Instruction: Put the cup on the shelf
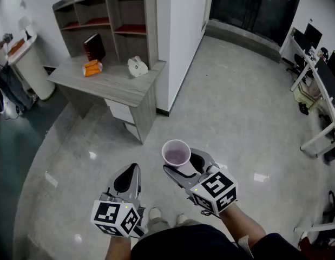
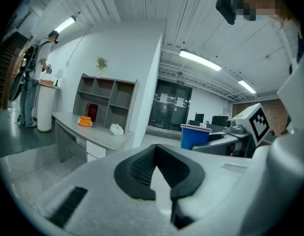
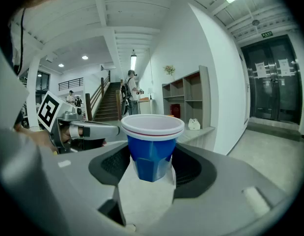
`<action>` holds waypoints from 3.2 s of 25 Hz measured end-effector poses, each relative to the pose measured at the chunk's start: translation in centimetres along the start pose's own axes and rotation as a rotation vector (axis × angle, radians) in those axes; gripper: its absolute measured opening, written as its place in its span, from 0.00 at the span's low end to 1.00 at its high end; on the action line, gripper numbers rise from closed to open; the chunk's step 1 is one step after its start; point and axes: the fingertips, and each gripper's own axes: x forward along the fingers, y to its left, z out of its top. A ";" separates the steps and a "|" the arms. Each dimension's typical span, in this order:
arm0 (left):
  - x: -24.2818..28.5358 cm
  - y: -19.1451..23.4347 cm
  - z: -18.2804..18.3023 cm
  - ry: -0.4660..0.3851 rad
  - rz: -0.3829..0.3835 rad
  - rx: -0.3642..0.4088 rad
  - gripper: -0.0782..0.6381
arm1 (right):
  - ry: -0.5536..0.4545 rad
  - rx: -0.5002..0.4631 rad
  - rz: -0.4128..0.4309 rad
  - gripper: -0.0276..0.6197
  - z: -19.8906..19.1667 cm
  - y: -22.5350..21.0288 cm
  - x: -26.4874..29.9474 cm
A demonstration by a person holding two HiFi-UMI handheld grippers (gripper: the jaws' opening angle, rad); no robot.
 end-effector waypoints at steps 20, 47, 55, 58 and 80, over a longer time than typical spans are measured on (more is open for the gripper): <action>-0.8 2.4 -0.5 0.006 0.005 -0.015 0.11 | 0.001 0.061 0.006 0.46 0.1 1.4 1.3; 0.9 12.3 1.0 0.020 -0.047 0.002 0.11 | 0.020 0.035 -0.061 0.46 3.7 1.4 11.9; 5.6 14.9 3.4 0.007 -0.005 0.019 0.11 | 0.011 0.002 -0.015 0.46 5.8 -2.7 16.2; 7.8 15.5 4.1 0.003 0.001 0.025 0.11 | 0.011 -0.007 0.007 0.46 6.6 -4.2 17.7; 17.5 18.7 7.3 -0.025 0.108 0.017 0.11 | 0.012 -0.045 0.144 0.46 9.0 -13.0 24.1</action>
